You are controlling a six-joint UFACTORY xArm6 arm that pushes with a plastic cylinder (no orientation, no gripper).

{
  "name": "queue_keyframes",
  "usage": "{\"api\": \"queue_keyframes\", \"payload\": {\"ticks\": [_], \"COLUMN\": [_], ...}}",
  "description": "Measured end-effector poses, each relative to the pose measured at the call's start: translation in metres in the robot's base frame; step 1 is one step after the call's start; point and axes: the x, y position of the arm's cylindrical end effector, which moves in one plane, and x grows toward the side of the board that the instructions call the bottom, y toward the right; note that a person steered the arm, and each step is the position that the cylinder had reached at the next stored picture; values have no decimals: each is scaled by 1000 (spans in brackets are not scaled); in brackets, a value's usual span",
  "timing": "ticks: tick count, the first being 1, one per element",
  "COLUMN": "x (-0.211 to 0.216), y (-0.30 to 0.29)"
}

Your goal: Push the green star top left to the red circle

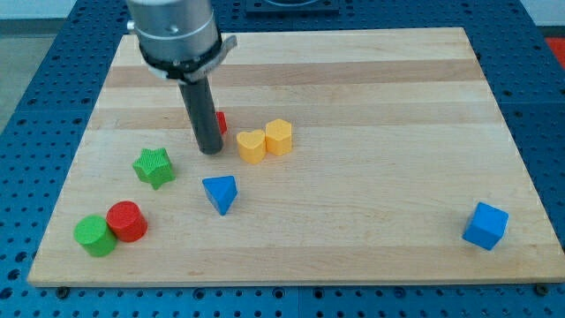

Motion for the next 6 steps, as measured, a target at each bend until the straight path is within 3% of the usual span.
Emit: {"api": "queue_keyframes", "payload": {"ticks": [4, 6], "x": [56, 65], "y": [-84, -91]}}
